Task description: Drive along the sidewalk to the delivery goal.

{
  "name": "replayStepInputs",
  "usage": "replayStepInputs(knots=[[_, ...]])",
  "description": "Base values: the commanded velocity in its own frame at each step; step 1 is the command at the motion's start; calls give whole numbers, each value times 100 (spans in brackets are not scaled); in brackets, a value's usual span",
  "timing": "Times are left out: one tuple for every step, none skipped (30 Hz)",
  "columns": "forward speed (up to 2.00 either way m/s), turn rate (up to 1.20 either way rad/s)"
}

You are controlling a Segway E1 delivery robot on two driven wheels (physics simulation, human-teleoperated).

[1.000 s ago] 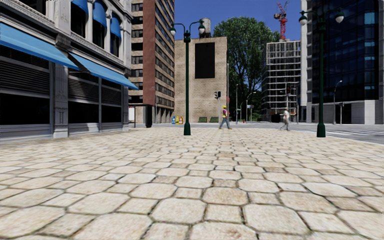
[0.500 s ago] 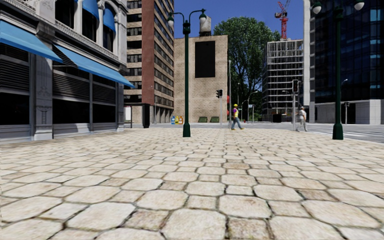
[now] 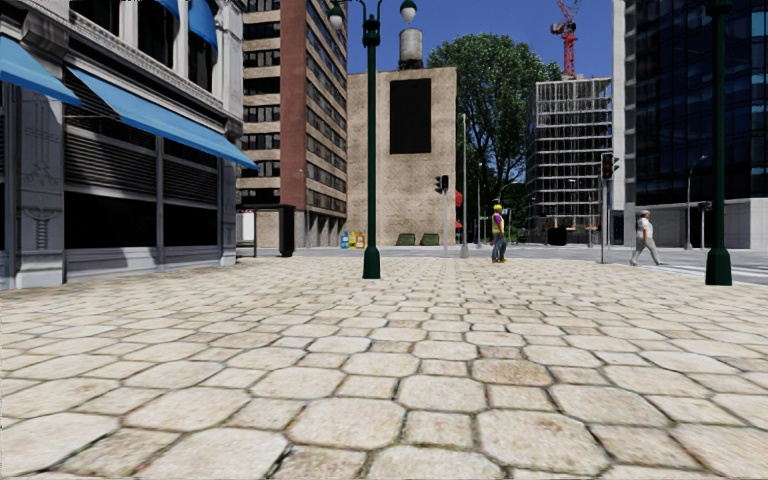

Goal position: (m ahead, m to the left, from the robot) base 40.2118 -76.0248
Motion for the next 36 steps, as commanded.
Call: replayStepInputs(knots=[[200, -19], [200, -19], [200, -19], [200, -19], [200, -19], [200, -19], [200, -19], [200, -19], [200, -19], [200, -19], [200, -19], [200, -19], [200, -19], [200, -19], [200, -19], [200, -19], [200, -19], [200, -19], [200, -19], [200, -19], [200, -23], [200, -26], [200, -27], [200, -28], [200, -28], [200, -28], [200, -28], [200, -28], [200, -28], [200, -28], [200, -28], [200, -28], [200, -28], [200, -28], [200, -28], [200, -28]])
